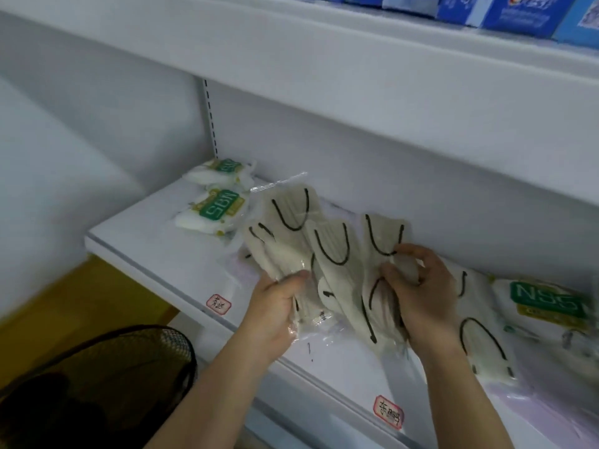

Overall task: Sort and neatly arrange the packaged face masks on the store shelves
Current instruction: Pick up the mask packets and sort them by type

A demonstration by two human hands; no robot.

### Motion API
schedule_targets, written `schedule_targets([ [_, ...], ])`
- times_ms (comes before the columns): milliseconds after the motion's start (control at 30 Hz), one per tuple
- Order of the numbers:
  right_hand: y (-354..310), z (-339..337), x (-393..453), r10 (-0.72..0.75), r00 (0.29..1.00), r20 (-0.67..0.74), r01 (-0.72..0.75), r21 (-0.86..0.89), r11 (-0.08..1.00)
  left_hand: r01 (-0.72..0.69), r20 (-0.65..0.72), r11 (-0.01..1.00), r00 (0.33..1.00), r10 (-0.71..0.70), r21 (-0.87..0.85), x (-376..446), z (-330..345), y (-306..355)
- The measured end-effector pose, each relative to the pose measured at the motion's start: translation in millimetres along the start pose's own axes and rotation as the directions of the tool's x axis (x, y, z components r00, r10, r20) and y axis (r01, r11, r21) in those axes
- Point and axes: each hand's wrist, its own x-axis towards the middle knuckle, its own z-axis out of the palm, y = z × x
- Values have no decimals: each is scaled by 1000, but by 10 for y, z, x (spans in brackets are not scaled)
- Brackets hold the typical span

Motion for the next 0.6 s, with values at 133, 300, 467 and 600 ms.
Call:
schedule_targets([
  [133, -33, 385, 13, 65, 984, -164, -45, 124, 991, -14, 6, 999, 1000, 14, 33, 37, -171, 138],
  [300, -132, 942, -139, 36, 968, -247, -12, 98, 995, 102, 155, 991, 984, -87, -86, 23, -308, 269],
  [467, -182, 1337, -347, -6, 993, -117, 17, 94, 995, 42, 153, 998, 987, -47, 40, 100, -509, 375],
  [600, -283, 1556, -349, -93, 995, 25, 89, 111, 990, -39, 62, 989, 998, 31, 140, 221, -663, 577],
])
